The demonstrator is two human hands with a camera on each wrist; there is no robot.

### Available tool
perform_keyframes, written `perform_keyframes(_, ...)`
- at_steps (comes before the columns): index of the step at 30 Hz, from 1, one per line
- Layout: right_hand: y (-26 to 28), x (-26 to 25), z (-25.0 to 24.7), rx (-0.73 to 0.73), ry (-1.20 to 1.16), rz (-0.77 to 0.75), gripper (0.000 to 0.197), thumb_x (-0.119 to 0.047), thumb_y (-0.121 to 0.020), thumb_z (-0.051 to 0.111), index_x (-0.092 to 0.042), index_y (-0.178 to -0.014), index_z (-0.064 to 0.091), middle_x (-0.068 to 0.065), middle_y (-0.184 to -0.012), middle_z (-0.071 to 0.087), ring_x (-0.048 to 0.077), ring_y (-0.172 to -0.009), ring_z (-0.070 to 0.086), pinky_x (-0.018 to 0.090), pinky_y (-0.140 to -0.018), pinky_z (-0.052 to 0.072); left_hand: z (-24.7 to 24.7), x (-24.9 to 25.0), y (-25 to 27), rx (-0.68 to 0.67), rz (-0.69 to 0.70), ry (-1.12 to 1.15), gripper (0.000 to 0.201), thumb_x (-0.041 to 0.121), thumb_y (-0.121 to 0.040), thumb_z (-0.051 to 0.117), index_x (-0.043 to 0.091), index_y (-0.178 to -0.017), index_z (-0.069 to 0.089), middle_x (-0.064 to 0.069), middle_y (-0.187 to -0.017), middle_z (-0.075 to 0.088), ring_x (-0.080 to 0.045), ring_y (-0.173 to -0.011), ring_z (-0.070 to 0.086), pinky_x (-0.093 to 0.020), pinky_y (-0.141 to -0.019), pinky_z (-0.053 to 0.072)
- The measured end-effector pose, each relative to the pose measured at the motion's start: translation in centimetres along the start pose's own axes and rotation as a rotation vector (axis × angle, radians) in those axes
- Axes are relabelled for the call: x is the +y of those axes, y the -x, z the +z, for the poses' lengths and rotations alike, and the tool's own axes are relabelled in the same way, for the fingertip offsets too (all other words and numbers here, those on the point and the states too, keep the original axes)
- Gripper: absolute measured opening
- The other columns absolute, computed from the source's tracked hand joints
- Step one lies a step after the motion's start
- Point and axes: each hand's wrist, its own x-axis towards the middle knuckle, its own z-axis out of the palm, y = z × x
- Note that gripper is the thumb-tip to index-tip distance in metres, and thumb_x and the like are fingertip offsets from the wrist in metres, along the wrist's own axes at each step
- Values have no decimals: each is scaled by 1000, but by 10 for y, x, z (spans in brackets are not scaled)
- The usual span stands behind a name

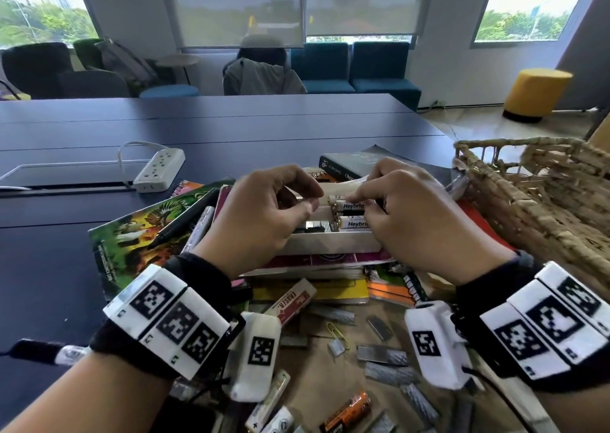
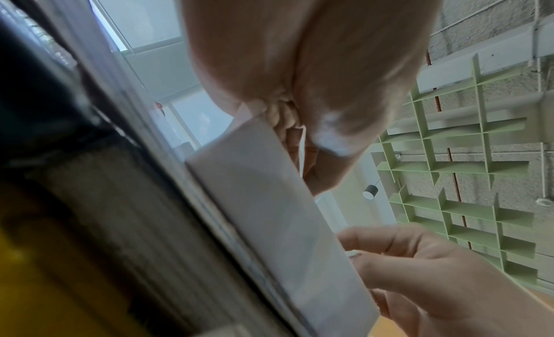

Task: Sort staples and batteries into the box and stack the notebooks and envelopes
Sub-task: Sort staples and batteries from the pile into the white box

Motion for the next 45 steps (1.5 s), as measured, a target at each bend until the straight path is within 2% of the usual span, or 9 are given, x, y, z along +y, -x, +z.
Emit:
perform_keyframes(5,1,0,1,8,7,-7,34,-9,-97,53,-24,-115,78,-14,-92,50,8,-87,52,12,-67,33,0,2,1,-9,1,-2,6,21,-91,76,27,-91,74,3,-72,72,-24,-65,64,-36,-62,53)
perform_keyframes(11,1,2,2,0,-1,-22,34,-10,-98,52,-25,-115,78,-9,-97,52,12,-89,54,21,-70,37,0,2,1,-19,-3,-2,7,21,-91,76,27,-92,74,7,-75,73,-23,-68,68,-45,-70,58)
perform_keyframes(16,1,2,2,4,-1,-17,34,-11,-99,51,-25,-115,77,-8,-101,54,11,-92,53,9,-70,34,-1,2,1,-28,1,-3,8,20,-92,76,27,-93,75,11,-75,72,-19,-67,67,-35,-66,57)
perform_keyframes(26,4,0,0,-16,-17,2,35,-11,-99,48,-24,-114,76,-7,-101,53,17,-95,56,32,-80,45,0,2,0,-28,11,-22,9,20,-91,76,28,-91,75,13,-73,71,-20,-68,67,-30,-65,55)
perform_keyframes(34,5,4,1,-22,-34,0,34,-11,-98,48,-23,-113,75,-6,-106,55,17,-97,56,28,-76,40,1,5,1,-22,7,-28,8,19,-91,75,26,-93,75,4,-77,74,-25,-72,69,-47,-72,58)
perform_keyframes(38,3,8,1,63,-90,-39,25,-9,-96,57,-21,-111,74,-11,-98,53,5,-85,53,12,-69,36,0,5,1,-14,-1,-40,7,19,-91,75,25,-93,75,4,-78,74,-23,-71,70,-46,-74,59)
perform_keyframes(41,7,1,-5,175,-153,-147,15,-15,-92,69,-26,-101,73,-12,-95,59,3,-83,56,17,-69,41,1,1,0,-16,-8,-35,8,18,-91,75,25,-93,75,7,-78,74,-18,-71,71,-40,-73,60)
perform_keyframes(43,13,-12,-11,100,-215,-276,7,-20,-90,73,-27,-92,73,-11,-88,64,6,-79,60,18,-68,45,1,-2,0,-15,-7,-15,7,18,-90,74,25,-92,74,4,-75,73,-14,-66,67,-35,-67,56)
perform_keyframes(45,22,-28,-17,-155,-238,-386,6,-24,-87,77,-29,-86,74,-11,-79,67,7,-78,62,17,-68,44,1,-3,0,-17,-2,-10,7,18,-88,74,23,-92,74,3,-74,73,-12,-64,62,-32,-64,50)
